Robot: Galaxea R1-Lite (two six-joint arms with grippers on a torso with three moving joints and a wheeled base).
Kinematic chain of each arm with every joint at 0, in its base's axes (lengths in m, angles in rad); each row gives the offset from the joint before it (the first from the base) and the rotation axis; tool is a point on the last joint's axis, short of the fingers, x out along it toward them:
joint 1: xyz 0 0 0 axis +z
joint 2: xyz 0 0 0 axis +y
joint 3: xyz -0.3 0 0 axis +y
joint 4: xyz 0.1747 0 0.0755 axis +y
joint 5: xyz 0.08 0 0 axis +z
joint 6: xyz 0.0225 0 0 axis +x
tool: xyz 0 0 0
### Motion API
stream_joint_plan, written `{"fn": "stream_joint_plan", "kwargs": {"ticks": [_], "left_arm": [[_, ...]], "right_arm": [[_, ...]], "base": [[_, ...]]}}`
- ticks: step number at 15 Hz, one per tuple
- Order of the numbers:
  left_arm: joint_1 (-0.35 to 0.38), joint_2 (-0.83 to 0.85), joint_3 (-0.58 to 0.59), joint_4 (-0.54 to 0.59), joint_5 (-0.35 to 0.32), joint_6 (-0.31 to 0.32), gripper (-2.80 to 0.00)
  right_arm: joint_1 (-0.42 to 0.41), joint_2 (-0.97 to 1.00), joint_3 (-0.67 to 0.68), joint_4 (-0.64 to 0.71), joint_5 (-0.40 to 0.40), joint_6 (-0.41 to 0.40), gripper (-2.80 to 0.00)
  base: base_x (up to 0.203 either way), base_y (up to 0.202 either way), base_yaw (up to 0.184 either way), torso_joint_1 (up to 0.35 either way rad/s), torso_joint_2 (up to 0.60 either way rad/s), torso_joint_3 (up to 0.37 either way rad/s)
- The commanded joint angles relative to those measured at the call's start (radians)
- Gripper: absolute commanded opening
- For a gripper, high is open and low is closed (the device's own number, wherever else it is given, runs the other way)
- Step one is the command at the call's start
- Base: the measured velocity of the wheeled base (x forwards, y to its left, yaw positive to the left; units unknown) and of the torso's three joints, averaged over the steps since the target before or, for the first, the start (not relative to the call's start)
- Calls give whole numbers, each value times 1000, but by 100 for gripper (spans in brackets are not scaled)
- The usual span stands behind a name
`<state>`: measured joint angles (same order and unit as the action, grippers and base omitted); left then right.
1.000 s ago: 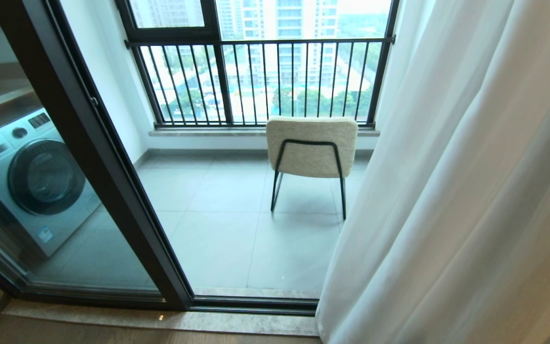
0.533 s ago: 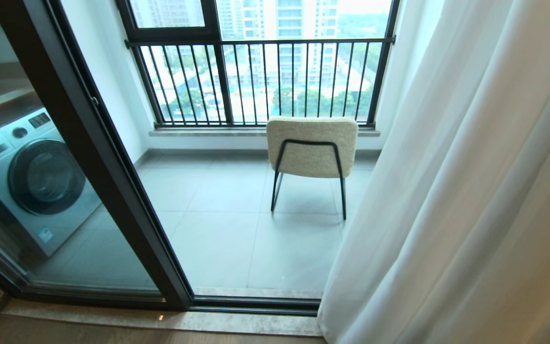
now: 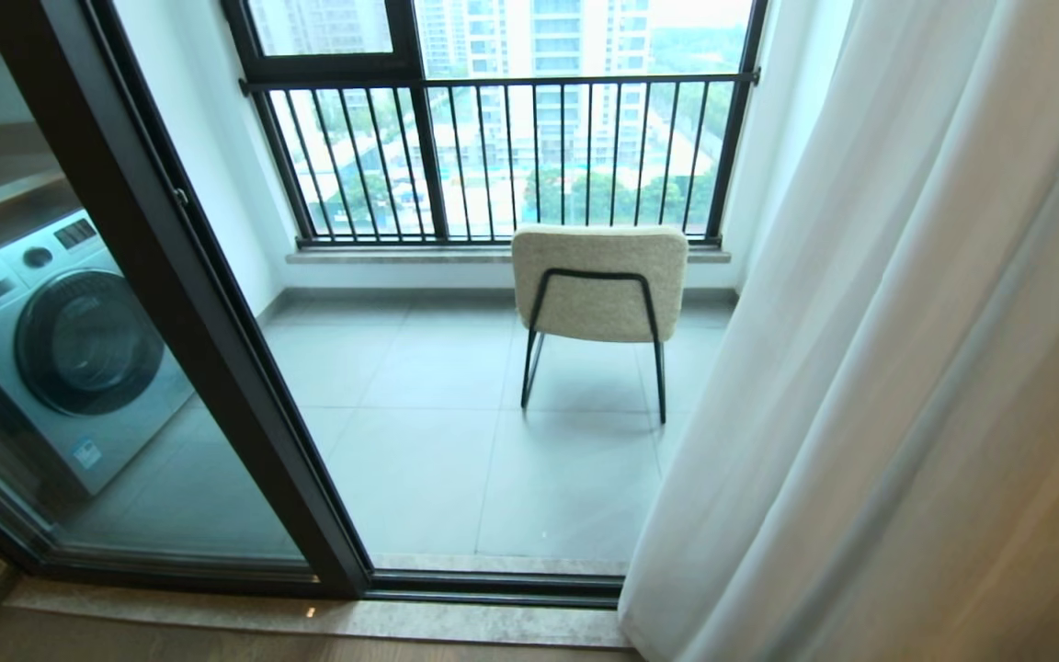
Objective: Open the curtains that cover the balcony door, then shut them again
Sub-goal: Pull the inner curtains open on both sides
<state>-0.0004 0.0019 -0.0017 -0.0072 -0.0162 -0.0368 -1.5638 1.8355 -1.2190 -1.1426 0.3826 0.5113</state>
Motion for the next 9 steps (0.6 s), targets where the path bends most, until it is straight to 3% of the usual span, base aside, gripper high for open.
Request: {"fn": "stream_joint_plan", "kwargs": {"ticks": [1, 4, 9], "left_arm": [[0, 0, 0, 0, 1, 0, -280], [-1, 0, 0, 0, 1, 0, -280], [0, 0, 0, 0, 0, 0, -280]], "right_arm": [[4, -117, 131, -98, 144, 48, -280], [44, -218, 231, -138, 261, 70, -280], [198, -388, 363, -144, 397, 56, -280]], "base": [[0, 0, 0, 0, 0, 0], [0, 0, 0, 0, 0, 0], [0, 0, 0, 0, 0, 0]]}}
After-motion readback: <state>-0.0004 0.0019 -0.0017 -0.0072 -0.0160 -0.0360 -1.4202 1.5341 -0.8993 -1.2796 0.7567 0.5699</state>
